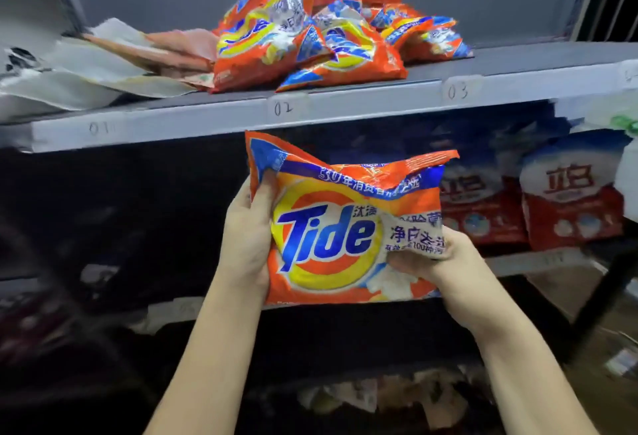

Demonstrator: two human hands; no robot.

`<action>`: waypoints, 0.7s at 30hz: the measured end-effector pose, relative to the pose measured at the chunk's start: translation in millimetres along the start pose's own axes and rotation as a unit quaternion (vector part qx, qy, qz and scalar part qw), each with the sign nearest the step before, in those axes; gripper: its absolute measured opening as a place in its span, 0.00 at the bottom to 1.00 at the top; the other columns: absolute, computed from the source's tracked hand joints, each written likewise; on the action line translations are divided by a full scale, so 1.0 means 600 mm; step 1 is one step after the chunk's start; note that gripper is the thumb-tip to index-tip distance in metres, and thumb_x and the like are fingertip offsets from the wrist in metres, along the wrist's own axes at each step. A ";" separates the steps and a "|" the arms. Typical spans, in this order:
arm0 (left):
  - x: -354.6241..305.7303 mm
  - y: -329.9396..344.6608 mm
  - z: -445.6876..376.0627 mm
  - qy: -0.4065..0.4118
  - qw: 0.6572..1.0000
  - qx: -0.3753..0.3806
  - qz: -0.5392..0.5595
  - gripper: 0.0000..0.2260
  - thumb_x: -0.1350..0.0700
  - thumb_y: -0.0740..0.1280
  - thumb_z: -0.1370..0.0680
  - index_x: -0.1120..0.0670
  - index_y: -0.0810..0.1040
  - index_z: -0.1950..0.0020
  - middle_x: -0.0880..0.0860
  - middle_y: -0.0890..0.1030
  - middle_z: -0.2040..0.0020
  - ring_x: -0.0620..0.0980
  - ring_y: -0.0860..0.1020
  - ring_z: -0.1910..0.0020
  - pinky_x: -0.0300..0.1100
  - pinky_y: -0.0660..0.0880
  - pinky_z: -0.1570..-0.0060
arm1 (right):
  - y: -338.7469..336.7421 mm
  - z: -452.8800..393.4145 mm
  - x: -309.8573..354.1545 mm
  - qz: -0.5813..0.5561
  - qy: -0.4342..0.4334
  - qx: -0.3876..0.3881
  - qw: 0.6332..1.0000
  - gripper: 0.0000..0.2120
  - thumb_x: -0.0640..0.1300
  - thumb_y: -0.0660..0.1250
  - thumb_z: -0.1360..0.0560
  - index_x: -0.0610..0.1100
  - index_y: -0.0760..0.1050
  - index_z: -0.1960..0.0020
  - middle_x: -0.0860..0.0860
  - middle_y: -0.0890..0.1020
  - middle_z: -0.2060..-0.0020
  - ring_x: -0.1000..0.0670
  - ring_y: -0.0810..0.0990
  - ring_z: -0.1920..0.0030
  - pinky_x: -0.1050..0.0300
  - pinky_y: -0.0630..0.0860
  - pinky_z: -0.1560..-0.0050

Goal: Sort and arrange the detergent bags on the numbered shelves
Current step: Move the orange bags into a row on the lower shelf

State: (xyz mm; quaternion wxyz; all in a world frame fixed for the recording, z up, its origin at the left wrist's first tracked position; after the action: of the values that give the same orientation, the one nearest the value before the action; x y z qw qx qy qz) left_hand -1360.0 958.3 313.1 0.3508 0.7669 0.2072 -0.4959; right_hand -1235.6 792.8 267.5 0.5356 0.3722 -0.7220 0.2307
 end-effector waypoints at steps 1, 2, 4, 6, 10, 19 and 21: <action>0.010 -0.022 0.005 -0.019 1.000 -0.008 -0.009 0.10 0.45 0.64 0.26 0.49 0.78 0.53 0.52 0.85 0.60 0.52 0.84 0.63 0.43 0.81 0.67 | 0.018 0.005 -0.020 -0.008 0.016 0.006 1.000 0.21 0.46 0.78 0.39 0.42 0.81 0.49 0.45 0.85 0.52 0.44 0.83 0.49 0.49 0.80 0.48; 0.025 -0.051 0.012 -0.039 0.999 -0.019 -0.017 0.10 0.45 0.64 0.25 0.50 0.78 0.52 0.52 0.85 0.60 0.51 0.84 0.63 0.42 0.80 0.67 | 0.038 0.014 -0.044 -0.015 0.038 0.013 0.999 0.21 0.46 0.78 0.39 0.41 0.81 0.48 0.45 0.85 0.52 0.44 0.83 0.50 0.51 0.80 0.48; 0.052 -0.084 0.015 -0.085 0.996 -0.015 -0.022 0.11 0.45 0.66 0.26 0.51 0.77 0.51 0.52 0.85 0.60 0.51 0.84 0.62 0.43 0.81 0.66 | 0.057 0.020 -0.081 -0.024 0.078 0.016 0.997 0.18 0.39 0.76 0.37 0.40 0.79 0.48 0.45 0.85 0.53 0.45 0.83 0.51 0.52 0.80 0.49; 0.081 -0.131 0.015 -0.136 0.990 -0.021 -0.030 0.16 0.44 0.68 0.31 0.54 0.77 0.51 0.53 0.85 0.60 0.51 0.84 0.62 0.44 0.81 0.63 | 0.085 0.022 -0.122 -0.026 0.126 0.028 0.991 0.16 0.35 0.75 0.35 0.40 0.79 0.48 0.44 0.85 0.53 0.46 0.83 0.51 0.51 0.79 0.48; 0.126 -0.203 -0.026 -0.189 0.978 -0.033 -0.078 0.18 0.43 0.68 0.29 0.56 0.76 0.50 0.54 0.84 0.58 0.52 0.84 0.60 0.47 0.81 0.58 | 0.121 -0.002 -0.187 -0.003 0.193 0.067 0.979 0.12 0.35 0.71 0.30 0.41 0.79 0.47 0.46 0.85 0.53 0.45 0.84 0.51 0.51 0.79 0.47; 0.184 -0.260 -0.221 -0.156 0.978 -0.116 -0.080 0.04 0.52 0.68 0.23 0.51 0.80 0.54 0.50 0.84 0.66 0.47 0.83 0.68 0.41 0.78 0.64 | 0.140 -0.196 -0.306 -0.010 0.239 0.056 0.969 0.12 0.38 0.72 0.30 0.48 0.79 0.48 0.47 0.84 0.49 0.47 0.83 0.48 0.50 0.77 0.43; 0.190 -0.267 -0.261 -0.151 0.977 -0.125 -0.083 0.04 0.51 0.68 0.23 0.50 0.79 0.53 0.50 0.84 0.67 0.46 0.82 0.69 0.40 0.78 0.66 | 0.149 -0.243 -0.323 -0.003 0.230 0.073 0.970 0.13 0.40 0.72 0.30 0.49 0.79 0.47 0.49 0.84 0.50 0.48 0.83 0.47 0.51 0.77 0.43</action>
State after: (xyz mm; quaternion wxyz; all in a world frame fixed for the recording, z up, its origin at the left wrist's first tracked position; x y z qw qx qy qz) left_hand -1322.1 1178.2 197.6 0.4291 0.6134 0.2751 -0.6033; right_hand -1189.2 1010.9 136.9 0.6594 0.3489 -0.5598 0.3605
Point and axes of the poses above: each hand's wrist, its own z-axis away from the middle knuckle, its own y-axis out of the palm, x = y × z, the point moved 4 cm from there along -z, towards the middle knuckle
